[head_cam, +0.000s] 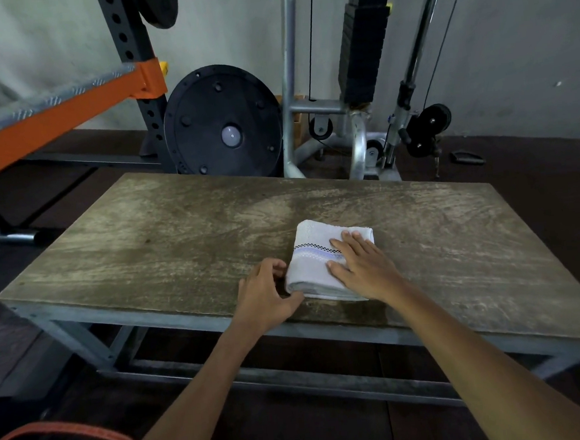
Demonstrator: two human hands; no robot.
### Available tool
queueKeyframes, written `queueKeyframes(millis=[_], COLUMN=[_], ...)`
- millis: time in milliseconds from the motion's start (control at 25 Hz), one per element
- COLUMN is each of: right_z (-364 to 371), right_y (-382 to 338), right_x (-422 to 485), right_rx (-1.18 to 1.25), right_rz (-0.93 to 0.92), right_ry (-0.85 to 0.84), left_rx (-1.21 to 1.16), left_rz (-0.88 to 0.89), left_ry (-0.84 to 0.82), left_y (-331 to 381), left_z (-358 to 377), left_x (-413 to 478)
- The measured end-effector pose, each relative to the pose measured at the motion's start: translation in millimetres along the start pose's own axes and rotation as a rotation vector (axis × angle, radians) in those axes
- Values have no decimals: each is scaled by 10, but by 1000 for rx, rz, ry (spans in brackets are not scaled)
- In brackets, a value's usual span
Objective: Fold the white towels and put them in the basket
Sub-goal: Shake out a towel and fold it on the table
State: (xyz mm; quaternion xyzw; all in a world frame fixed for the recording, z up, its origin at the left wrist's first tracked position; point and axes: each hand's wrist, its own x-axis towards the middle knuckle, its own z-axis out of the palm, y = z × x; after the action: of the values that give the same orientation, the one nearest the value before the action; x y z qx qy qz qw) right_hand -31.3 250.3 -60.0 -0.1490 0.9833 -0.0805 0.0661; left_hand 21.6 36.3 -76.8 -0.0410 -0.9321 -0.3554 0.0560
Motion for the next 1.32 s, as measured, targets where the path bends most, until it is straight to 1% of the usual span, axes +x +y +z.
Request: queueKeyframes(millis=[40,80,160,200,240,280,320,360,400,440,480,520,600,680,760,840,880,960,1120,1160,1200,1280,1320], right_z=[-1,-4,-54,-111,-183,-261,-347,-403,-418,-384,-303,-213,-82,-154,-311,-323,-266,-108,75,70,67,82,91], right_y=[2,3,41,93,168,255,330,373,354,253,97,-72,-275,-239,-194,-215,-252,-284,-214,-197,-189,-186,-190], right_x=[-3,-9,-13,-10,2,23,25,-6,-65,-145,-224,-285,-322,-226,-126,-99,-110,-136,-141,-131,-124,-114,-111], right_rx=[-6,-13,-28,-52,-94,-146,-186,-202,-198,-188,-167,-131,-126,-220,-288,-280,-230,-89,-69,-61,-52,-38,-29], right_rz=[-2,-20,-140,-229,-304,-335,-299,-195,-72,33,94,104,76,51,26,-1,-22,-45,-31,-33,-35,-40,-38], right_ry=[1,-2,-53,-85,-102,-99,-68,0,93,178,230,236,118,-28,-106,-60,-20,23,98,89,82,90,98], left_rx=[-22,-81,-150,-88,26,150,242,288,291,283,290,317,359,234,42,-105,-152,-292,-898,-953,-933,-783,-705], left_rz=[-5,-11,34,100,178,242,273,276,263,238,205,157,42,-54,-126,-246,-319,-421,-449,-440,-429,-403,-375], left_ry=[-16,3,65,56,11,-61,-146,-222,-257,-257,-240,-208,-119,-29,57,110,109,53,-186,-246,-308,-395,-401], left_y=[9,44,134,193,233,272,297,302,297,277,254,235,224,309,437,519,529,516,488,472,447,411,396], left_z=[-6,-12,-12,-25,-33,-39,-46,-40,-29,-13,-4,1,19,60,123,144,129,88,32,25,22,-6,-27], left_x=[10,35,146,216,291,363,424,466,482,476,444,386,184,-66,-259,-343,-345,-304,-329,-326,-321,-332,-338])
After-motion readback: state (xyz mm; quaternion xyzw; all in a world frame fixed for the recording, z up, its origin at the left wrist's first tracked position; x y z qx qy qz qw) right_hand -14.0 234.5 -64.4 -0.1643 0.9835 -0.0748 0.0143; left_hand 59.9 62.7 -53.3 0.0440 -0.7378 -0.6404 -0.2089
